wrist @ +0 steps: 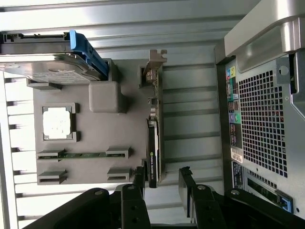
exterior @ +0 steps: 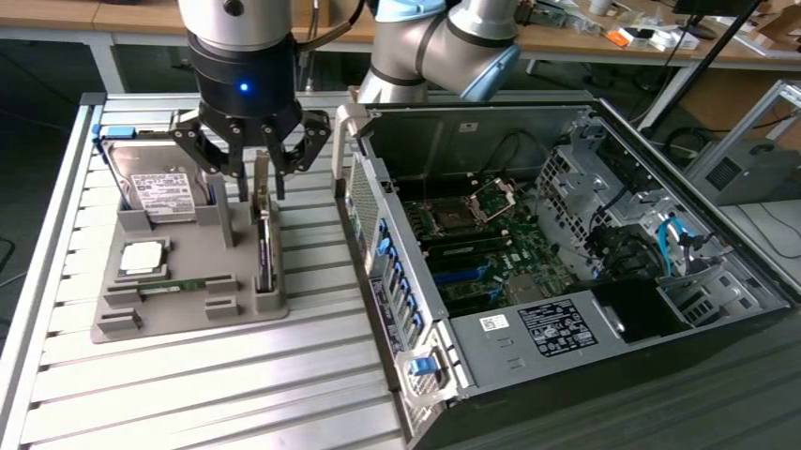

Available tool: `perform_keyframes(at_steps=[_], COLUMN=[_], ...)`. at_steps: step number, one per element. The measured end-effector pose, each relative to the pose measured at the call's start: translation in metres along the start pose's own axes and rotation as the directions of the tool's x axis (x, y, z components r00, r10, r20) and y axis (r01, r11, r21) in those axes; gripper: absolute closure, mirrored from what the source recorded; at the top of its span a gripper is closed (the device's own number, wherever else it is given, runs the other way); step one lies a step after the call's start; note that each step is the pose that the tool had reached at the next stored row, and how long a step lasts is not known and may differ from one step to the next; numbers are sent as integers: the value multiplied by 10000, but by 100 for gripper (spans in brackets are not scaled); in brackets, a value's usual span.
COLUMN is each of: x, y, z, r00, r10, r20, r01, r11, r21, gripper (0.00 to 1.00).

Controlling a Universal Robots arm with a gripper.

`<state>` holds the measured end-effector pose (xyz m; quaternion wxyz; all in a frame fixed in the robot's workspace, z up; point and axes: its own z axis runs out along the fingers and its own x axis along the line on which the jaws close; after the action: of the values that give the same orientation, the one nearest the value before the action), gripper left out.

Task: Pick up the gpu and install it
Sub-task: 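Pick up the gpu and move the gpu toward the slot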

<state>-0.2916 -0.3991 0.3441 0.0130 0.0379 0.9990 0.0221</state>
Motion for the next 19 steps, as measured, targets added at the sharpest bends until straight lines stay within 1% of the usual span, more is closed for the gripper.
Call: perform_keyframes(at_steps=[6, 13, 19], x=[2, 6, 10], y=[-1, -1, 44], z=[16, 73, 108], r00=[10000, 10000, 10000], r10=[0, 0, 0], r20=[2, -1, 1], r01=[0, 0, 0], r11=[10000, 10000, 10000], r21=[-2, 1, -1], gripper=[58, 58, 58])
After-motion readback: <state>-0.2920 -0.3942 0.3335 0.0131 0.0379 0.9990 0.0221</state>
